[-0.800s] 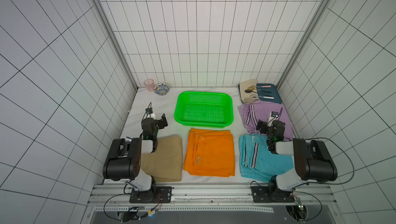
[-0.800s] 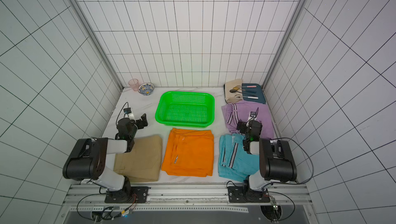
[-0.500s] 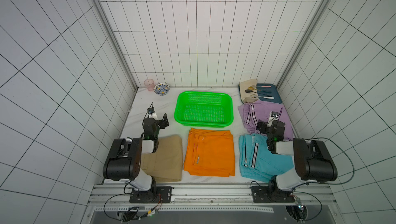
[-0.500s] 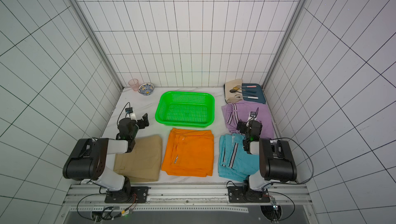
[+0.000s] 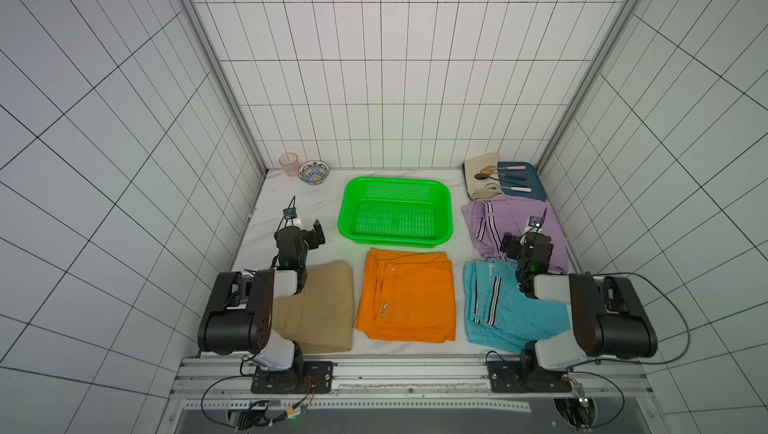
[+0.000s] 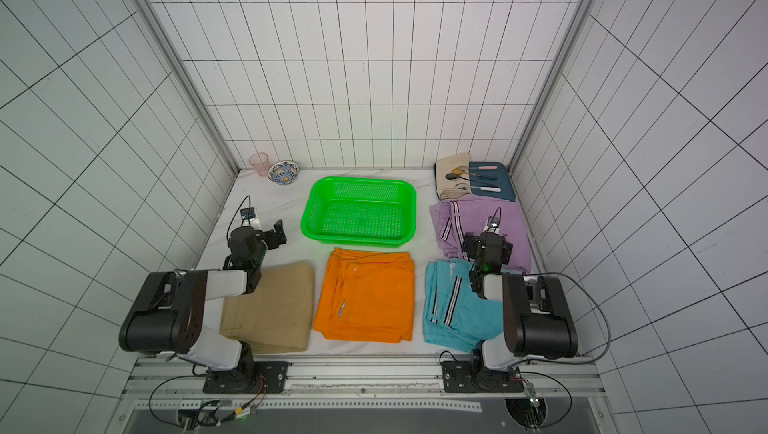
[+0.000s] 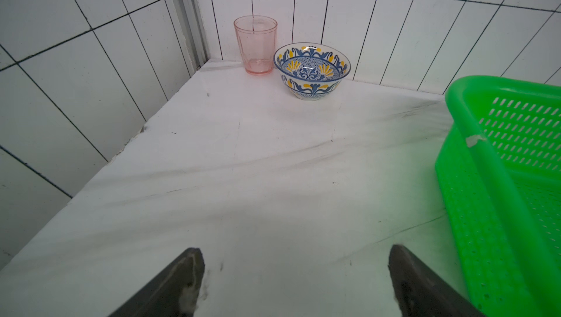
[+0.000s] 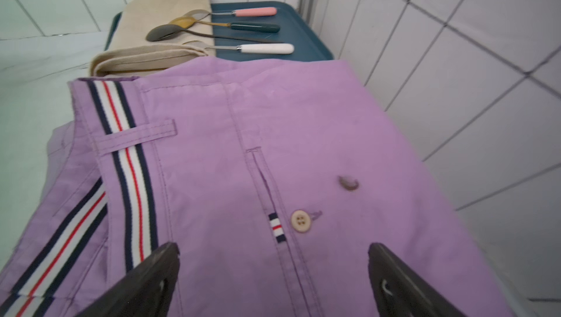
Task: Put the folded long pants in the basket
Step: Pick up the long pant at the center of the board.
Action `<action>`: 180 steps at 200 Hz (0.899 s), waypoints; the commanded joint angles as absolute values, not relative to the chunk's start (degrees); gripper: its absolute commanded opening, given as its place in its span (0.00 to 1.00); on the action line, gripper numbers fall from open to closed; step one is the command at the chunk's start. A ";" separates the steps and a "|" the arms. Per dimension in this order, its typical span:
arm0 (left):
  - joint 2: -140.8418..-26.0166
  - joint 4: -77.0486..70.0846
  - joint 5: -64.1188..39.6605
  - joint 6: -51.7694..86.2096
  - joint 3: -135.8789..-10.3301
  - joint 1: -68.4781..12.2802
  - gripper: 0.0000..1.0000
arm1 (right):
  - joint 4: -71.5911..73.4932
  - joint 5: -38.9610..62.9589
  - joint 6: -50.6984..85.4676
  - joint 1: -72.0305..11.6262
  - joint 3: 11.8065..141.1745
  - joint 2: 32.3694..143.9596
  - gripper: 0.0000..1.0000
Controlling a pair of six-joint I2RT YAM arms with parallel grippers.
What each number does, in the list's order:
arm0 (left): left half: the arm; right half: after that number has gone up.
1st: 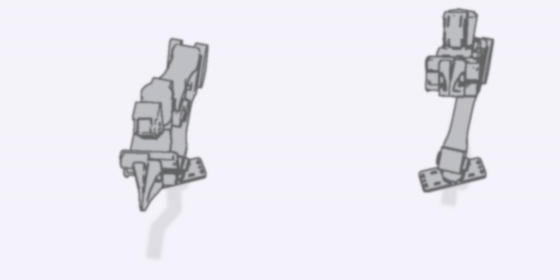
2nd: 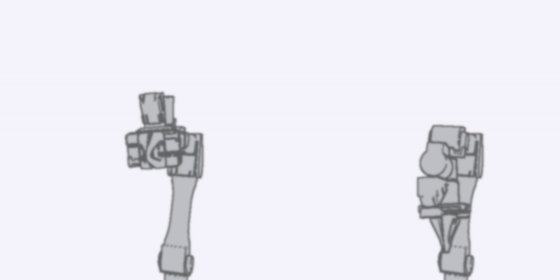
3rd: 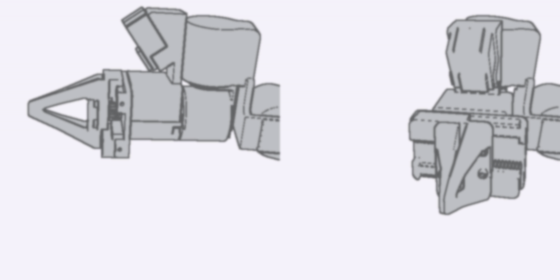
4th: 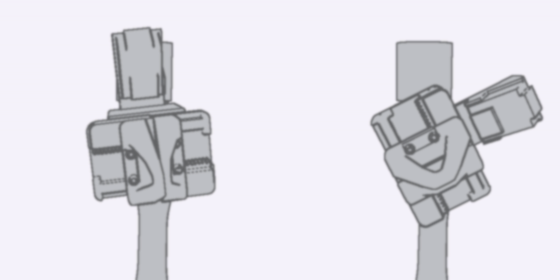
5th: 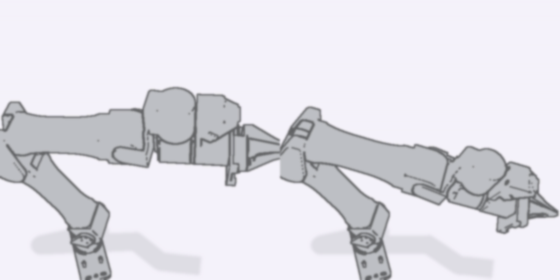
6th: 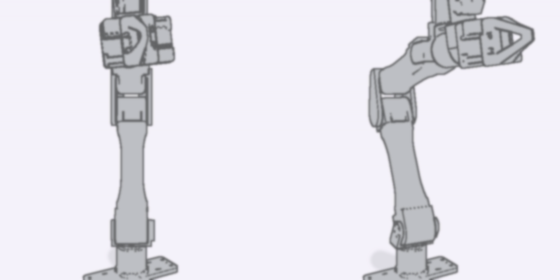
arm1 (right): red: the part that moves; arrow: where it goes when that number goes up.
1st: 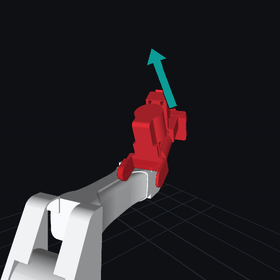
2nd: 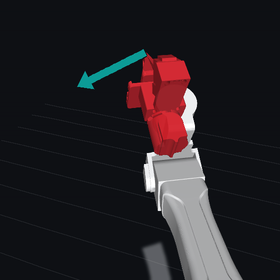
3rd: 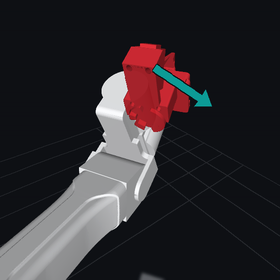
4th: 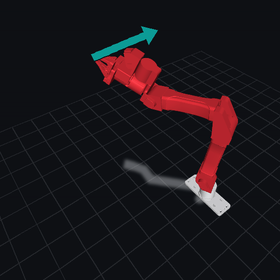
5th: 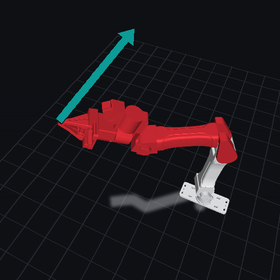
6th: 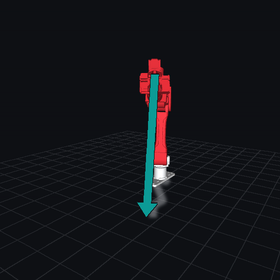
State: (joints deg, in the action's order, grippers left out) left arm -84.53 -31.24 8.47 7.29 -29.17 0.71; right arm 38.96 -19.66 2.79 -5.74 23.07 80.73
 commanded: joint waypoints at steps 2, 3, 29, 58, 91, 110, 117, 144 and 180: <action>-73.56 -10.33 15.10 18.83 -37.53 -0.64 0.98 | 33.89 -25.97 7.96 -12.30 25.84 66.36 0.99; -73.34 -9.65 14.84 19.26 -37.71 -0.63 0.98 | 33.78 -24.98 8.11 -12.39 25.80 65.88 0.99; -64.13 -0.98 12.12 28.82 -38.25 -0.65 0.98 | 9.27 -18.61 16.36 -16.62 34.77 59.03 0.99; -56.00 14.22 -12.50 42.81 -42.61 3.86 0.98 | -5.91 2.00 29.94 -18.17 40.18 56.99 0.99; -48.05 9.97 -21.37 47.43 -33.84 5.53 0.96 | -5.39 22.20 39.75 -18.82 35.05 55.29 0.99; -55.51 -13.02 -44.16 57.21 -28.39 10.77 0.97 | 6.29 26.96 46.55 -19.54 26.20 53.67 0.99; -60.20 -13.93 -49.89 57.04 -31.02 10.55 0.97 | 7.79 27.30 47.31 -20.52 25.26 54.22 0.99; -67.53 4.82 -46.87 50.31 -38.79 8.10 0.97 | 1.01 23.83 43.64 -26.54 28.73 59.17 0.85; -65.84 9.16 -43.92 51.25 -38.26 7.25 0.97 | -3.07 17.52 41.65 -32.49 29.00 64.38 0.80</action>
